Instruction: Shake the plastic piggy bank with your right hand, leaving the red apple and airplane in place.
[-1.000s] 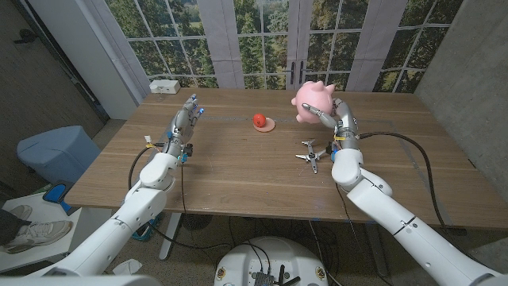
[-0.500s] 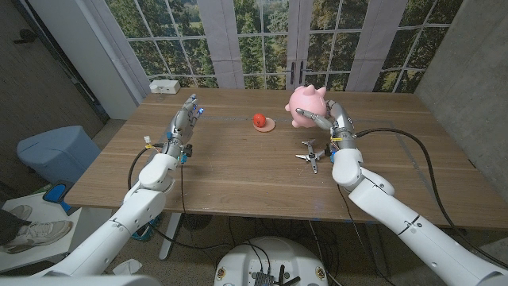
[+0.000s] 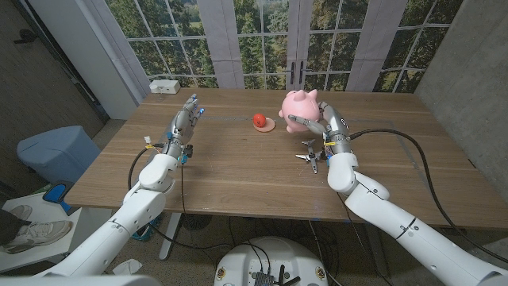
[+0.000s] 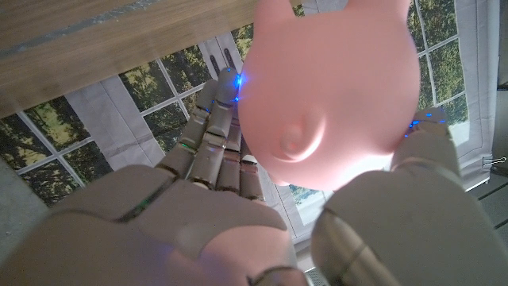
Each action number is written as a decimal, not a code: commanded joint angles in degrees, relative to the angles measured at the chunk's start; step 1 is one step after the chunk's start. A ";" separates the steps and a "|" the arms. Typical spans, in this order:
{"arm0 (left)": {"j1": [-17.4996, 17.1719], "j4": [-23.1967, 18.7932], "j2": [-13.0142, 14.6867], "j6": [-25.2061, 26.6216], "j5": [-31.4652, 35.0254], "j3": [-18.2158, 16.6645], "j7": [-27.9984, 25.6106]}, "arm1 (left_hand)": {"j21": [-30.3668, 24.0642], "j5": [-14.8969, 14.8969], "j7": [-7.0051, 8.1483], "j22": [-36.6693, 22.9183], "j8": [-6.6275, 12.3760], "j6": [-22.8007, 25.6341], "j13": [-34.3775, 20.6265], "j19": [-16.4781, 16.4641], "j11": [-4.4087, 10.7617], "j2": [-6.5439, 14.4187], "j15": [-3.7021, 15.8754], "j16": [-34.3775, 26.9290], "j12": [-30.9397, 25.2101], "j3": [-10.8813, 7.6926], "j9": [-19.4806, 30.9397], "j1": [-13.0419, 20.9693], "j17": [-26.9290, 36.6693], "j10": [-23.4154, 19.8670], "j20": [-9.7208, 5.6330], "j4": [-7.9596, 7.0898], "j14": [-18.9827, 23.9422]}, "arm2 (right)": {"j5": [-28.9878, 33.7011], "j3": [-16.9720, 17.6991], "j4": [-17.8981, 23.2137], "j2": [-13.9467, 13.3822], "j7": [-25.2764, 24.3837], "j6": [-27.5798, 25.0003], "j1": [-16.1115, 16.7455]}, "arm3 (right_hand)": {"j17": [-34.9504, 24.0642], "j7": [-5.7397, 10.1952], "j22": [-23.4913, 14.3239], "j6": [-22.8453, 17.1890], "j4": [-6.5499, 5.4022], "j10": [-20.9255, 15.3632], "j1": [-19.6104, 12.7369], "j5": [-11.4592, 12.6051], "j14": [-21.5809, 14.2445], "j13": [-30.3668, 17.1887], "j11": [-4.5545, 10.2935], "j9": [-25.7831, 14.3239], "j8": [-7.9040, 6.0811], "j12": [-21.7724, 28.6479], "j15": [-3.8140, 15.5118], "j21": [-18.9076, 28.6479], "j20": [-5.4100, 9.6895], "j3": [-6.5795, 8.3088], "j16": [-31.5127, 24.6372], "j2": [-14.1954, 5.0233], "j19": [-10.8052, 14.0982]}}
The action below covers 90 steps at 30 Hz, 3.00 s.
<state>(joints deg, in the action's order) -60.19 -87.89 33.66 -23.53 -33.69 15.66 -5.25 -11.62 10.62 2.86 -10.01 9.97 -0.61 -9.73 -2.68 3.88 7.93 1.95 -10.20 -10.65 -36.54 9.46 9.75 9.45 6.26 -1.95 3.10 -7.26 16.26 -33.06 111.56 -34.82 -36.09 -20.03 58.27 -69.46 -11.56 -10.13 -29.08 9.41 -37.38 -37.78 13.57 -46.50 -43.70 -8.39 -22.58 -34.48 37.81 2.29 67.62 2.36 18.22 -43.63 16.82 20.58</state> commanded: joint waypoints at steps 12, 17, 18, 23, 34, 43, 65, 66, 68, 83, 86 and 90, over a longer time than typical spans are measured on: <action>-0.48 -0.47 0.13 0.07 0.18 -0.20 -0.28 | -0.01 0.02 0.23 -0.27 0.37 0.60 -0.30 -0.35 -0.31 2.37 1.56 -0.05 -0.23 -0.04 0.31 0.48 0.27 -0.07 -1.93 0.23 0.18 | 14.91 -6.19 -0.73 -1.92 0.39 -1.23 -0.71 | 0.06 17.63 0.00 -25.00 -0.65 -20.57 -23.28 0.12 -3.57 -6.64 19.44 0.71 0.69 -0.84 10.48 0.33 2.85 5.43 0.79 -22.37 1.09; -0.49 -0.35 0.11 0.26 0.07 -0.16 -0.24 | 0.00 0.01 0.25 -0.27 0.35 0.61 -0.30 -0.34 -0.24 2.32 1.59 -0.03 -0.21 0.00 0.31 0.46 0.27 -0.02 -1.92 0.27 0.16 | 17.39 -6.83 -0.27 -2.35 1.34 -2.03 -0.26 | 0.09 17.65 0.01 -25.15 -0.61 -20.58 -23.27 0.04 -3.61 -6.62 19.66 0.92 0.75 -0.91 10.49 0.29 2.90 5.52 0.99 -22.27 1.18; -0.43 -0.27 0.06 0.26 -0.01 -0.12 -0.14 | 0.00 0.00 0.26 -0.27 0.36 0.63 -0.30 -0.34 -0.24 2.30 1.59 -0.02 -0.21 0.01 0.31 0.46 0.27 -0.02 -1.91 0.28 0.12 | 17.84 -7.00 -0.30 -2.45 1.53 -2.01 -0.23 | 0.10 17.61 0.01 -25.09 -0.59 -20.58 -23.27 0.02 -3.64 -6.59 19.61 0.97 0.80 -0.94 10.51 0.29 2.90 5.54 1.02 -22.26 1.23; -0.13 -0.04 -0.02 0.44 0.00 0.13 0.10 | 0.01 0.00 0.27 -0.27 0.35 0.64 -0.30 -0.32 -0.23 2.27 1.55 -0.01 -0.22 0.04 0.31 0.46 0.26 -0.03 -1.87 0.31 0.11 | 19.98 -7.88 -0.31 -2.83 3.08 -2.36 -0.29 | 0.13 17.82 0.01 -25.16 -0.58 -20.80 -23.27 -0.06 -3.80 -6.37 19.60 1.19 0.89 -1.05 10.53 0.22 3.02 5.67 1.20 -22.27 1.24; -0.19 -0.33 -0.01 0.62 0.24 0.37 -0.07 | 0.03 -0.02 0.31 -0.27 0.34 0.73 -0.30 -0.28 -0.22 2.22 1.58 -0.01 -0.23 0.13 0.31 0.42 0.26 -0.05 -1.86 0.38 0.11 | 24.62 -9.41 -0.59 -3.23 4.95 -2.75 -0.38 | 0.18 17.89 0.01 -25.22 -0.52 -20.81 -23.21 -0.21 -3.86 -6.28 19.73 1.66 1.11 -1.28 10.52 0.07 3.04 5.91 1.74 -22.03 1.37; -0.86 -1.26 0.26 0.88 0.47 0.30 -0.58 | 0.04 -0.03 0.38 -0.27 0.34 0.77 -0.30 -0.25 -0.23 2.17 1.57 -0.02 -0.23 0.19 0.31 0.41 0.25 -0.03 -1.84 0.45 0.14 | 27.01 -10.60 -1.35 -3.45 6.90 -2.21 -0.46 | 0.13 17.92 0.01 -25.35 -0.51 -20.98 -23.15 -0.32 -4.12 -6.21 19.67 1.98 1.21 -1.38 10.52 -0.03 3.05 6.03 1.92 -21.95 1.42; -1.39 -1.87 0.51 0.83 0.56 0.09 -0.65 | 0.04 -0.04 0.58 -0.27 0.32 0.88 -0.30 -0.24 -0.26 2.17 1.54 -0.01 -0.24 0.30 0.31 0.37 0.25 -0.05 -1.89 0.56 0.09 | 31.31 -13.07 -4.51 -2.37 10.73 -3.10 -1.68 | 0.02 18.05 -0.01 -25.40 -0.44 -21.07 -23.10 -0.58 -4.49 -6.10 19.75 2.62 1.48 -1.74 10.57 -0.24 3.14 6.28 2.31 -21.73 1.54; -1.38 -1.86 0.55 0.86 0.55 0.09 -0.62 | 0.04 -0.04 0.58 -0.27 0.32 0.89 -0.30 -0.23 -0.28 2.17 1.54 0.00 -0.23 0.31 0.31 0.36 0.25 -0.03 -1.89 0.56 0.09 | 31.46 -13.17 -4.67 -2.32 10.82 -3.19 -1.74 | 0.03 18.04 -0.01 -25.41 -0.50 -21.12 -23.02 -0.59 -4.49 -5.97 19.77 2.64 1.48 -1.80 10.51 -0.25 3.18 6.27 2.34 -21.75 1.52; -1.38 -1.81 0.52 0.82 0.54 0.04 -0.66 | 0.05 -0.04 0.57 -0.27 0.32 0.89 -0.30 -0.23 -0.29 2.17 1.56 0.00 -0.23 0.31 0.31 0.36 0.25 -0.01 -1.89 0.57 0.08 | 31.64 -13.30 -4.86 -2.22 10.92 -3.37 -1.79 | 0.03 18.06 -0.01 -25.41 -0.44 -21.17 -23.11 -0.59 -4.49 -5.80 19.56 2.71 1.50 -1.92 10.59 -0.26 3.15 6.35 2.41 -21.75 1.57; -1.55 -1.81 0.48 0.47 0.49 -0.12 -0.62 | 0.02 -0.02 0.59 -0.27 0.29 0.90 -0.30 -0.29 -0.27 2.21 1.58 0.00 -0.24 0.35 0.31 0.35 0.25 -0.03 -1.85 0.63 0.09 | 35.06 -15.04 -3.89 -1.10 16.41 -9.76 -2.53 | 5.31 20.17 0.11 -22.36 0.00 -18.15 -22.41 -1.91 1.47 -2.59 19.86 4.17 3.30 -5.31 10.64 -1.45 2.28 8.46 11.36 -20.61 0.22; -1.74 -1.98 0.54 0.50 0.49 -0.15 -0.69 | 0.03 -0.02 0.61 -0.27 0.28 0.88 -0.30 -0.27 -0.25 2.21 1.58 -0.02 -0.24 0.35 0.31 0.35 0.25 -0.03 -1.85 0.65 0.14 | 35.35 -15.16 -3.52 -1.09 16.96 -10.69 -2.43 | 7.71 21.40 0.13 -18.59 0.07 -14.07 -21.88 -2.54 4.02 -0.19 20.12 5.04 5.43 -8.42 10.62 -2.08 2.20 9.47 16.06 -18.92 0.20; -1.84 -2.08 0.56 0.44 0.52 -0.15 -0.65 | 0.04 -0.02 0.60 -0.27 0.30 0.94 -0.30 -0.25 -0.25 2.21 1.57 -0.02 -0.23 0.37 0.31 0.34 0.25 0.01 -1.85 0.67 0.15 | 36.09 -15.49 -2.99 -1.38 17.90 -11.72 -2.38 | 10.10 21.30 0.13 -13.53 -0.15 -9.05 -20.48 -2.50 5.64 2.44 19.71 6.24 8.29 -12.14 10.51 -2.94 1.81 9.91 20.03 -16.80 -0.16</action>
<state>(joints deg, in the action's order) -61.70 -89.70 34.14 -22.80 -33.15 15.61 -5.87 -11.62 10.62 3.38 -10.01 9.97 -0.10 -9.73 -2.68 3.88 7.93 1.95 -10.20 -10.65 -36.13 9.46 9.75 9.45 6.26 -1.95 3.50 -7.26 50.31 -47.53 107.64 -36.30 -21.26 -27.93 56.00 -60.61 -5.66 -9.88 -29.98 12.26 -35.67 -39.33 11.07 -41.92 -42.48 -2.14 -16.96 -27.70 27.70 4.37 65.23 2.56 21.09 -25.66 18.35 20.74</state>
